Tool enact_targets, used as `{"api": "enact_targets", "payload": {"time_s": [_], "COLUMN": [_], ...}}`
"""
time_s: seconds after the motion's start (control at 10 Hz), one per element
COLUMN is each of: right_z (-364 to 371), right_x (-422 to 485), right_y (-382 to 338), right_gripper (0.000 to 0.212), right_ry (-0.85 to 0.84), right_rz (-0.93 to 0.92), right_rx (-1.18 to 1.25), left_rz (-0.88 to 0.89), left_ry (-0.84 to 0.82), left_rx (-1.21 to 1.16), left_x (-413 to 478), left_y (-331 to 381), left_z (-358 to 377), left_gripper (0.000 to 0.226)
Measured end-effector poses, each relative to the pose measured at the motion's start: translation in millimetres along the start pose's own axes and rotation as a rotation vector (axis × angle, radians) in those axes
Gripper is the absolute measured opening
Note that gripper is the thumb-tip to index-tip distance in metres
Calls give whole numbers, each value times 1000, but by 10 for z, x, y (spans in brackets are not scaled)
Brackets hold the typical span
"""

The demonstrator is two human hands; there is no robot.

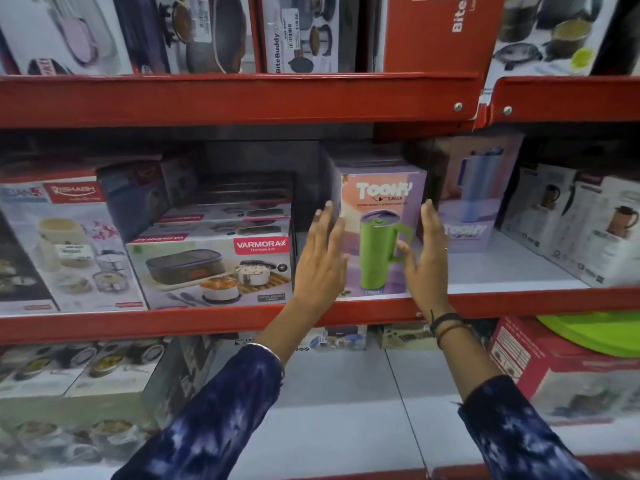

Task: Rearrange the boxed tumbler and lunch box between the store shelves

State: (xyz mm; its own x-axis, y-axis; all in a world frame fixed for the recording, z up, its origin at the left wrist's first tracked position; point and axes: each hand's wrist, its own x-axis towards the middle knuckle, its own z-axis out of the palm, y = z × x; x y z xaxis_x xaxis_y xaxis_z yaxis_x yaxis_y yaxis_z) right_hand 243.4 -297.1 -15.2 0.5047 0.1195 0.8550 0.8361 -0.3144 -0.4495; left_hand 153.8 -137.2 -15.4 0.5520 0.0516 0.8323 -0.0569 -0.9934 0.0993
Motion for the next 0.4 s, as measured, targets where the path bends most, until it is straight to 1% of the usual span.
{"api": "enact_targets", "payload": {"time_s": [0.1,0.2,0.3,0.4], "right_z": [78,110,52,15], "right_x": [20,9,-7,20], "right_y": [64,115,-6,-243], "right_gripper": [59,60,57,53], "right_ry": [-63,-64,-53,11], "right_rz": [-84,-102,-92,-173], "right_rx": [-133,-243,-270,-176], "left_rz": [179,173,162,130], "left_ry": [-55,-101,-102,63], "left_rx": [229,303,262,130], "left_x": [23,2,0,48], "left_y": [-38,-17,38,80], "left_z": [39,68,-47,-260], "left_gripper": [86,88,75,55]}}
